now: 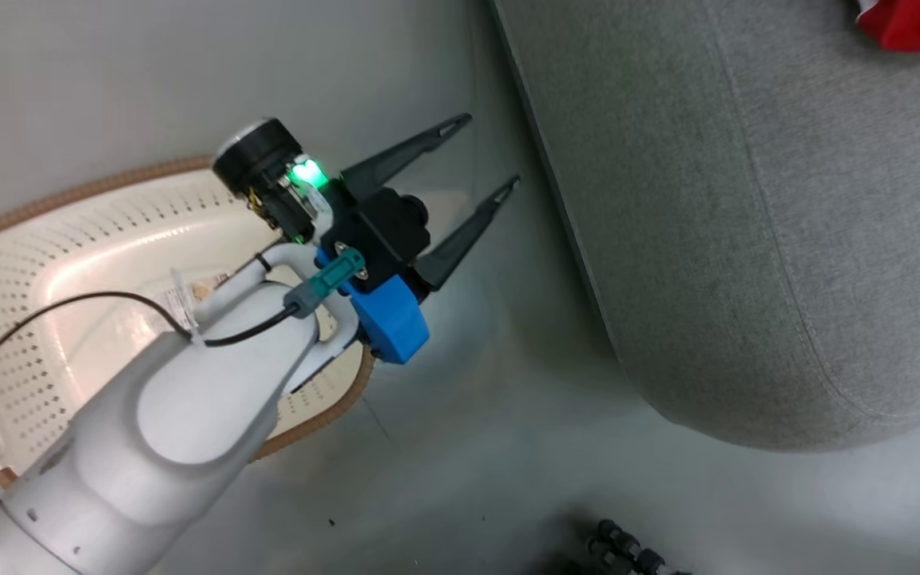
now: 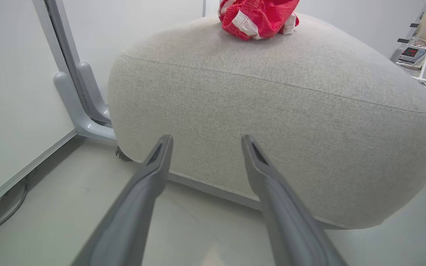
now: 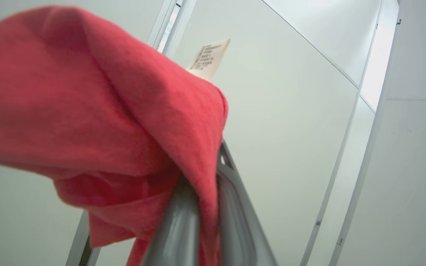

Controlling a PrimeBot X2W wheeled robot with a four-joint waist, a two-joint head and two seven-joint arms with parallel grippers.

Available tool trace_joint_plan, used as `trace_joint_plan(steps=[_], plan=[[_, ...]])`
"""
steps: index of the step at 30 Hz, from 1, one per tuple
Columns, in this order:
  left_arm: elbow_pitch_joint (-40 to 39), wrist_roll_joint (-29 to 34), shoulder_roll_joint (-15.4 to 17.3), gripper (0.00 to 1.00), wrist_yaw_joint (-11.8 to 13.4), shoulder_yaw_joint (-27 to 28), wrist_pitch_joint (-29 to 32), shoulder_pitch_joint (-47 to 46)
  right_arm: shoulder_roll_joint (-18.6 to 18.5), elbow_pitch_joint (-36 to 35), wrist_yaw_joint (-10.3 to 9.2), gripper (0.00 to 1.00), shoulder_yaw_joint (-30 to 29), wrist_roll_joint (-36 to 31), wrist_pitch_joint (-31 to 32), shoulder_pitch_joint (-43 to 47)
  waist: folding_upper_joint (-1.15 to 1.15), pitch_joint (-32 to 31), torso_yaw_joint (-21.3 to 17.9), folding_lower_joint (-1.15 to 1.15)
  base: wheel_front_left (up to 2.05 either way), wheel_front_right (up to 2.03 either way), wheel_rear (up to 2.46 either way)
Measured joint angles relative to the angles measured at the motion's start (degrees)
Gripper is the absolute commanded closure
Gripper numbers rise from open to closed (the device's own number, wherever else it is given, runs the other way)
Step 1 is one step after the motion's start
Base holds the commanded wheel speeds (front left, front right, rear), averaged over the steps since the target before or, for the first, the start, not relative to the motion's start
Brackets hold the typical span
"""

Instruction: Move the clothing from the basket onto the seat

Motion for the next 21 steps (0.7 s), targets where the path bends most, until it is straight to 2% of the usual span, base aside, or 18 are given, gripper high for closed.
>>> trace_joint_plan(steps=[3,7,11,21], plan=[[-2.2,0.1,1.5,0.0,0.2,0.3,1.1,-0.6,-2.3,2.1,0.0,1.0,-4.1,0.3,0.0,-2.6,0.0,2.7,-0.6,0.0,0.0,0.0,0.0],[-4.7,0.4,3.1,0.0,0.3,0.5,2.6,-1.4,-3.0,4.5,0.0,1.0,-8.6,-0.3,0.0,-2.9,0.0,5.8,-1.2,0.0,0.0,0.0,0.0],[-6.6,0.5,4.3,0.0,0.5,0.5,3.8,-1.4,-1.8,7.7,0.0,1.0,-11.5,-1.2,0.0,-0.7,0.0,7.9,-1.6,0.0,0.0,0.0,0.0],[-9.1,0.4,6.2,0.0,1.2,0.1,5.3,-1.1,2.8,18.2,0.0,1.0,-13.1,-2.7,0.0,4.5,0.0,9.3,-1.5,0.0,0.0,0.0,0.0]])
